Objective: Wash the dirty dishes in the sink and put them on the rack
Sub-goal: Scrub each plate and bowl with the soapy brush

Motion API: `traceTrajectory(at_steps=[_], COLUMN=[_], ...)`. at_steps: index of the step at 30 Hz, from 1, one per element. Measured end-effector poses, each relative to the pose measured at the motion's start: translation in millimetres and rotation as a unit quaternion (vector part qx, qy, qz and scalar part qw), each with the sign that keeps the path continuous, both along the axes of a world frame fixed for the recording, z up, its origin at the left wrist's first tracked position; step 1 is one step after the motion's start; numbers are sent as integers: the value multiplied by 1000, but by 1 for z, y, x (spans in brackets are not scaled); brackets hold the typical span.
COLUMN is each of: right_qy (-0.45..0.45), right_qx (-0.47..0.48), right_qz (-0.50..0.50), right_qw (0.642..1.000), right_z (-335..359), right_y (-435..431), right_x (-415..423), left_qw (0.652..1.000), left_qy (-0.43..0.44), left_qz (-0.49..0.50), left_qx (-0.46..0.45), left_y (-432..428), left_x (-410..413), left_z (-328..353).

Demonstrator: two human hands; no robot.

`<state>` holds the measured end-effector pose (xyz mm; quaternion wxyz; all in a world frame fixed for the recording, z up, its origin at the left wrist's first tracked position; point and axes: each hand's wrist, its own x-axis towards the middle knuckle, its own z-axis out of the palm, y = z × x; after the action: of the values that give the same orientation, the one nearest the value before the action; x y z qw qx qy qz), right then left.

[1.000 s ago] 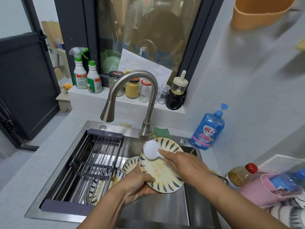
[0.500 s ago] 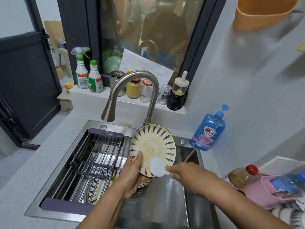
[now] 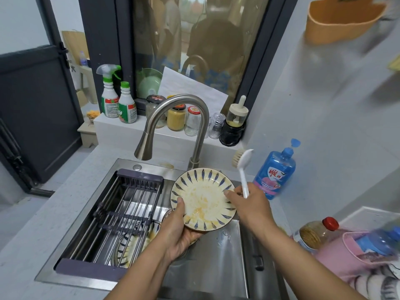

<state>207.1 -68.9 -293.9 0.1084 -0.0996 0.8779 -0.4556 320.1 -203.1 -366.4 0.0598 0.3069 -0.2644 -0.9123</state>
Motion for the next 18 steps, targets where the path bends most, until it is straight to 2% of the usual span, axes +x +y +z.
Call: traceTrajectory(at_steps=[7, 11, 13, 15, 18], right_qy=[-18, -139, -178, -217, -248], right_qx=[7, -26, -47, -70, -75], right_qz=[-2, 36, 11, -28, -45], right_qw=[1000, 989, 983, 973, 965], right_z=[12, 6, 3, 1, 0], right_y=[-9, -12, -15, -17, -18], right_x=[-12, -8, -9, -16, -25], left_qw=[1000, 1000, 995, 966, 857], left_qy=[-13, -9, -11, -19, 3], left_qz=[10, -3, -6, -23, -105], left_qx=[6, -23, -102, -256, -505], left_y=[-8, -10, -11, -15, -20], left_x=[1, 2, 3, 8, 11], left_z=[2, 6, 6, 6, 4])
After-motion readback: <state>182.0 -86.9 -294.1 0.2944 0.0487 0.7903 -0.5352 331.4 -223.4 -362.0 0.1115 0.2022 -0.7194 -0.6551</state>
